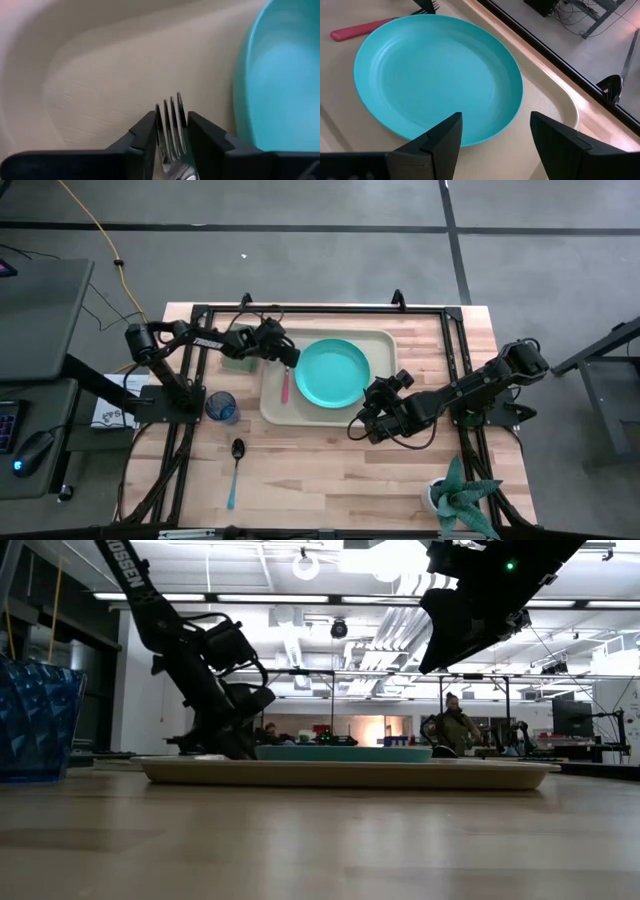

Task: Pick and place plate/cup/fork/spoon on tray
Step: Put the pink fork on the left side of the green plate

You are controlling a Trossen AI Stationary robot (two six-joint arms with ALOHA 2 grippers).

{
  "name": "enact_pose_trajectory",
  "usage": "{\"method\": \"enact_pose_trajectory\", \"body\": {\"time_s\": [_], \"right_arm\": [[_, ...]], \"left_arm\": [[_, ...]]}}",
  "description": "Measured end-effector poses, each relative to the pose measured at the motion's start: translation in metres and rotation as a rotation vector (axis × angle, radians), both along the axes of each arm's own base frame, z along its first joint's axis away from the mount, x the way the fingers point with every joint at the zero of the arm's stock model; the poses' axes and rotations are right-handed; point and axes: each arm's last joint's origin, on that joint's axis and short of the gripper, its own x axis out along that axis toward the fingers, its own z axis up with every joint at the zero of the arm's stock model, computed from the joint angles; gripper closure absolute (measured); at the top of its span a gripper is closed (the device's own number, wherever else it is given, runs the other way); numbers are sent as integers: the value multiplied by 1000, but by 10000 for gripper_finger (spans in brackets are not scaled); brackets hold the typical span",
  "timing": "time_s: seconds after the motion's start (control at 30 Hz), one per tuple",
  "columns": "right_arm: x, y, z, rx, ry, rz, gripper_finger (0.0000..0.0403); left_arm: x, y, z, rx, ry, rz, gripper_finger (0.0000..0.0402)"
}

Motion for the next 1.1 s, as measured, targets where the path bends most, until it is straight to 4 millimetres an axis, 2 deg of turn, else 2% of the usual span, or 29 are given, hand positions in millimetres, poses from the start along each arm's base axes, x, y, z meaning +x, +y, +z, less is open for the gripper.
{"method": "enact_pose_trajectory", "body": {"time_s": [0.23,0.33,0.5,0.73,0.93,1.1], "right_arm": [[0,0,0,0,-1,0,176],[0,0,0,0,-1,0,176],[0,0,0,-4,-2,-1,176],[0,-1,1,-29,-11,-8,176],[0,-1,1,-29,-11,-8,176],[0,0,1,-27,-15,-8,176]], "left_arm": [[-11,12,12,29,-32,52,293],[-18,18,23,61,-56,70,292],[-27,13,40,84,-40,3,305],[-25,-31,55,94,120,-242,392],[-8,-87,49,75,257,-456,400],[5,-118,36,88,315,-569,401]]}}
